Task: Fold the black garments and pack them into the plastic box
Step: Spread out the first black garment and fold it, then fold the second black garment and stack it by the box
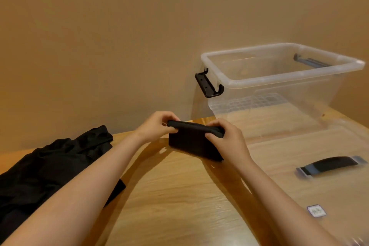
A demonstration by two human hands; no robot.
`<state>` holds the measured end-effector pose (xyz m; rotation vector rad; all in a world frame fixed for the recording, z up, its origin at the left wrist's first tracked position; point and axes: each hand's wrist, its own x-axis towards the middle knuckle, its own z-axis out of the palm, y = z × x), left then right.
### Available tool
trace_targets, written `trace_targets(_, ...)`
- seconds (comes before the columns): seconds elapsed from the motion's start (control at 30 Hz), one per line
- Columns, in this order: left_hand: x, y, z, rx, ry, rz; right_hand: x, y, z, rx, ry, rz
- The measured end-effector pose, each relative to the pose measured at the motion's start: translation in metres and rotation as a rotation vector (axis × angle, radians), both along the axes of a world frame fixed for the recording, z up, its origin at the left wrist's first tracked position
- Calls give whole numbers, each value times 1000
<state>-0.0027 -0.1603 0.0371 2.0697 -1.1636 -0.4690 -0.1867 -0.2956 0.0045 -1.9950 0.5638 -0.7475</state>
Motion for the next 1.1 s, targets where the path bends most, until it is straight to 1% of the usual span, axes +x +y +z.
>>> trace_targets(0.07,10,-28,4,-106,-143,24,10,-6,2,-198,-52,-73)
trace_targets(0.13,19,-49,-1,-184,-264,50,18,-7,-3,-388,-11,-85)
trace_targets(0.2,25,-56,-16,-163,-302,41,22,-3,-12,-499,135,-2)
trace_targets(0.27,27,-48,-36,-61,-286,39,24,6,-23,-577,310,140)
trace_targets(0.3,28,-42,-46,-31,-271,53,24,9,-26,-587,354,185)
trace_targets(0.33,26,-35,-55,-29,-260,78,24,11,-27,-571,356,199)
trace_targets(0.43,10,-18,-67,-106,-243,195,24,4,-22,-488,291,155)
trace_targets(0.5,-6,-13,-69,-109,-253,239,24,-2,-21,-453,338,168)
trace_targets(0.53,-13,-13,-70,-91,-242,245,24,-3,-22,-449,399,195)
trace_targets(0.6,-22,-17,-71,-38,-192,244,24,-1,-26,-490,548,253)
trace_targets(0.67,-25,-25,-71,3,-167,231,24,2,-32,-543,622,259)
trace_targets(0.8,-18,-47,-68,59,-157,145,21,1,-35,-531,647,200)
trace_targets(0.93,-8,-66,-64,67,-105,47,19,0,-38,-518,676,161)
trace_targets(1.03,-2,-67,-64,95,-155,32,19,0,-38,-524,689,209)
trace_targets(1.1,0,-62,-65,166,-213,64,17,-1,-37,-520,682,240)
